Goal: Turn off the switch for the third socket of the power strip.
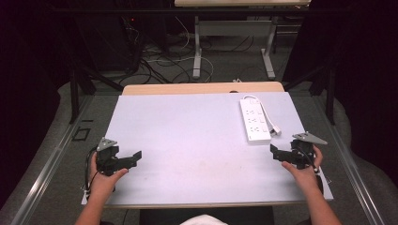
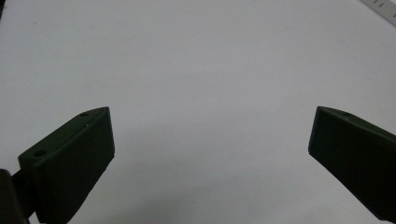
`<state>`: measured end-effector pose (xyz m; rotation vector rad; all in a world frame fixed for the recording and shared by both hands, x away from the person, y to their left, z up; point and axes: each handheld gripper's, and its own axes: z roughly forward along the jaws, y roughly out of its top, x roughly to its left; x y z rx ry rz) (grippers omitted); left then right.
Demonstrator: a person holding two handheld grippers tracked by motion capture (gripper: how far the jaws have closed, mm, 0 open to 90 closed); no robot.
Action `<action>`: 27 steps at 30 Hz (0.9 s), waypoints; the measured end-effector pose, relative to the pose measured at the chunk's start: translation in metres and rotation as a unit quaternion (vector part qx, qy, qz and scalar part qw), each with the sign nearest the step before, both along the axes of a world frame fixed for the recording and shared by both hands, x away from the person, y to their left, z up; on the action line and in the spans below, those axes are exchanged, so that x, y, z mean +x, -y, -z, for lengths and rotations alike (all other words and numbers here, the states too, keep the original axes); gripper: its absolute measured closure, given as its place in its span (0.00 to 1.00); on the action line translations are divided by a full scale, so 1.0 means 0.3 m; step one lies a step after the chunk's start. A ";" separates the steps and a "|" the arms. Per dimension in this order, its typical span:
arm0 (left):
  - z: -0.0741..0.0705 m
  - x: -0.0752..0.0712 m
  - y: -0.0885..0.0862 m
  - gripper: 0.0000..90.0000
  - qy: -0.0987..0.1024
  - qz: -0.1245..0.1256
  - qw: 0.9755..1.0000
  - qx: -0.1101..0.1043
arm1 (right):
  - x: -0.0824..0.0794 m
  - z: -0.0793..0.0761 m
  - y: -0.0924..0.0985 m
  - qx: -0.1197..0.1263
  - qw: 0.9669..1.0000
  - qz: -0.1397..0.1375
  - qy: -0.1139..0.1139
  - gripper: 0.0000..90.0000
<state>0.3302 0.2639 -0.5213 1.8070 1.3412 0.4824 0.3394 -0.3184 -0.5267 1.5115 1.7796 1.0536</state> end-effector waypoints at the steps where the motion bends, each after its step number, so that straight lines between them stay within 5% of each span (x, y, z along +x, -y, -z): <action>1: 0.000 0.000 0.000 0.00 0.000 0.000 1.000 0.000 | 0.000 0.000 0.000 0.000 1.000 0.000 0.000 0.00; 10: -0.022 -0.031 0.103 0.01 0.008 0.019 1.000 -0.014 | -0.021 -0.018 -0.065 0.000 1.000 -0.018 -0.018 0.00; 27: -0.003 -0.041 0.167 0.02 0.010 0.041 0.999 0.005 | -0.016 -0.028 -0.098 -0.011 0.999 -0.039 -0.022 0.10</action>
